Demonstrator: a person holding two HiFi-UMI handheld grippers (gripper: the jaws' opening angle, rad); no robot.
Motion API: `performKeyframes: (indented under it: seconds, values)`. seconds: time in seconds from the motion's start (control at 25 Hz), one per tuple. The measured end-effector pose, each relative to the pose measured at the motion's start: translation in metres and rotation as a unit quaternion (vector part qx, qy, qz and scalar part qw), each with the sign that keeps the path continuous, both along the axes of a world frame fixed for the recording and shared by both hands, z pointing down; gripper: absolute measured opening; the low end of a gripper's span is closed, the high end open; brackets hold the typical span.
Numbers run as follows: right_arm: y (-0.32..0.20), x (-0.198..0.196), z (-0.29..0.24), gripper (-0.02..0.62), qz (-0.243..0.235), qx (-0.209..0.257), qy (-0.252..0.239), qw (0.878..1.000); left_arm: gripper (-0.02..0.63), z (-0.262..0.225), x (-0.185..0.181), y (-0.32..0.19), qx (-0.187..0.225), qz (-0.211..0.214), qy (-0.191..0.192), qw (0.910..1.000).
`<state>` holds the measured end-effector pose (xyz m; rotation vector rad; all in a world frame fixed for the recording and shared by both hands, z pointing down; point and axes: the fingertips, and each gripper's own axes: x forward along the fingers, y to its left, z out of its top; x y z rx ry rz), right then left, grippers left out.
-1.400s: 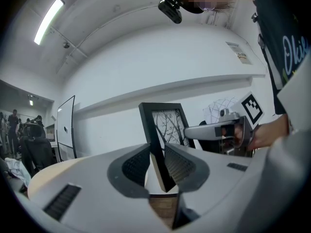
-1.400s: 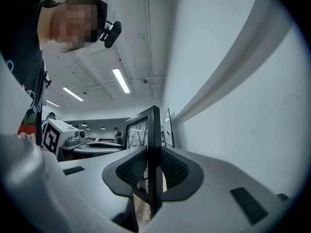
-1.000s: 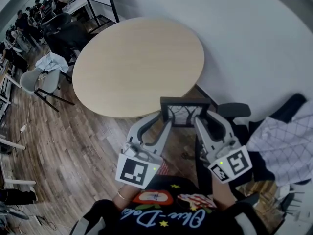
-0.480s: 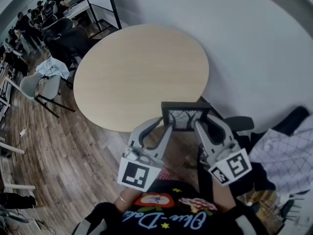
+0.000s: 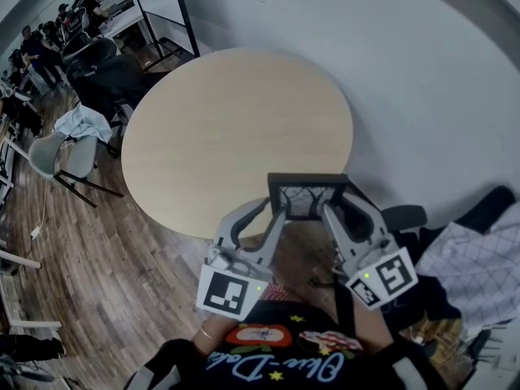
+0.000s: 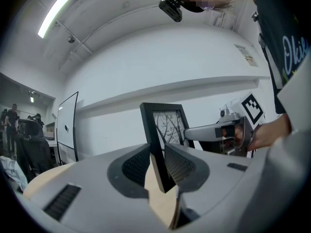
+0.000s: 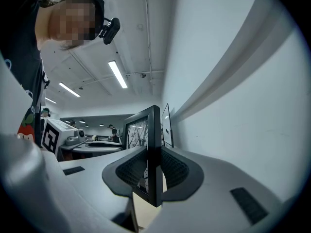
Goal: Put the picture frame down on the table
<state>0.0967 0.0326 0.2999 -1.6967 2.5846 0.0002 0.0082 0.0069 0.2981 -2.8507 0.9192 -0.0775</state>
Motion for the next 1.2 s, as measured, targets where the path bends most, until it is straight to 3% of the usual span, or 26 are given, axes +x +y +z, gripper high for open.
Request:
performKeyframes:
  seconds: [0.52, 0.84, 1.2]
  values:
    - [-0.039, -0.013, 0.007, 0.071, 0.013, -0.013, 0.004, 1.0, 0.094, 0.004, -0.013, -0.04, 0.001, 0.011, -0.001, 0.9999]
    - [-0.05, -0.017, 0.017, 0.071, -0.003, -0.013, 0.001, 1.0, 0.094, 0.014, -0.019, -0.049, 0.0, -0.006, -0.007, 1.0]
    - [-0.081, -0.051, 0.02, 0.071, -0.024, -0.028, 0.0, 0.999, 0.094, 0.019, -0.052, -0.075, -0.017, -0.028, -0.005, 0.9994]
